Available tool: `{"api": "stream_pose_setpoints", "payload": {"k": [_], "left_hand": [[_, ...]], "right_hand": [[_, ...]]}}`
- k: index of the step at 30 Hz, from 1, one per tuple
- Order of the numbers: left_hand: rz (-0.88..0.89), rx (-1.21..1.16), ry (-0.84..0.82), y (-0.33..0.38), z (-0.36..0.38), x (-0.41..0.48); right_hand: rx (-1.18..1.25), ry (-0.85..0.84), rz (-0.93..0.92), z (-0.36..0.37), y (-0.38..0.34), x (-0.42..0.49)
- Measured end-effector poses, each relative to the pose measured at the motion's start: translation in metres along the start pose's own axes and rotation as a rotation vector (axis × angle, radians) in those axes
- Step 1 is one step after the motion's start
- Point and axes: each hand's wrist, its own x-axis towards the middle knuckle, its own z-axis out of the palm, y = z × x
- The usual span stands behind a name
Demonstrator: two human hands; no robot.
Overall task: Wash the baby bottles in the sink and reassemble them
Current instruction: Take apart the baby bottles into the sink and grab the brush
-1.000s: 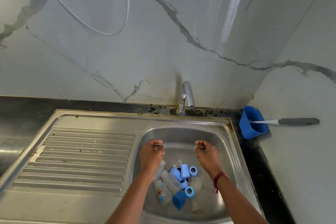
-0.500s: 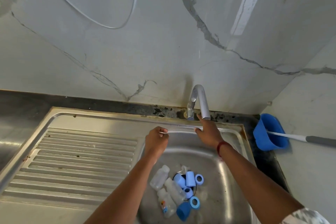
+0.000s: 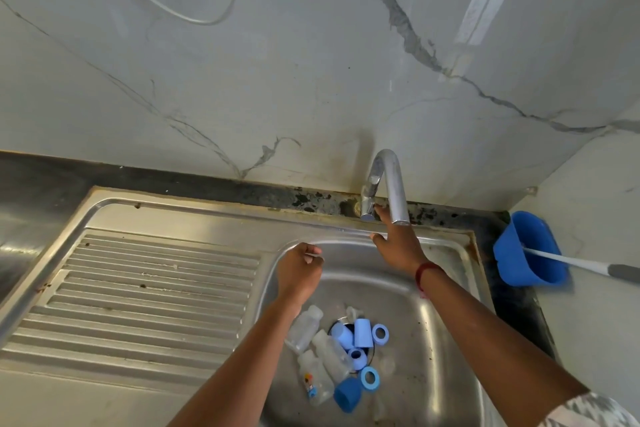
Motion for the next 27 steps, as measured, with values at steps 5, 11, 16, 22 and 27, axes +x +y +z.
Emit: {"api": "stream_pose_setpoints", "payload": {"k": [5,11,16,22,27], "left_hand": [[-0.01,-0.013,-0.028,-0.009,0.006,0.0],[0.019,-0.007,-0.083,-0.001,0.019,-0.005],[0.068,-0.001,-0.135,0.013,0.043,-0.018],[0.126,0.006,-0.19,0.015,0.058,-0.029],[0.134,0.009,-0.191,0.015,0.055,-0.033]], "right_hand": [[-0.018,0.068,-0.014,-0.007,-0.005,-0.012],[-0.457,0.309,0.039,-0.055,0.019,-0.052],[-1.062,0.269,0.183,-0.119,0.034,-0.081],[-1.286,0.214,0.332,-0.164,0.049,-0.098],[-1.272,0.192,0.367,-0.178,0.056,-0.102]]}}
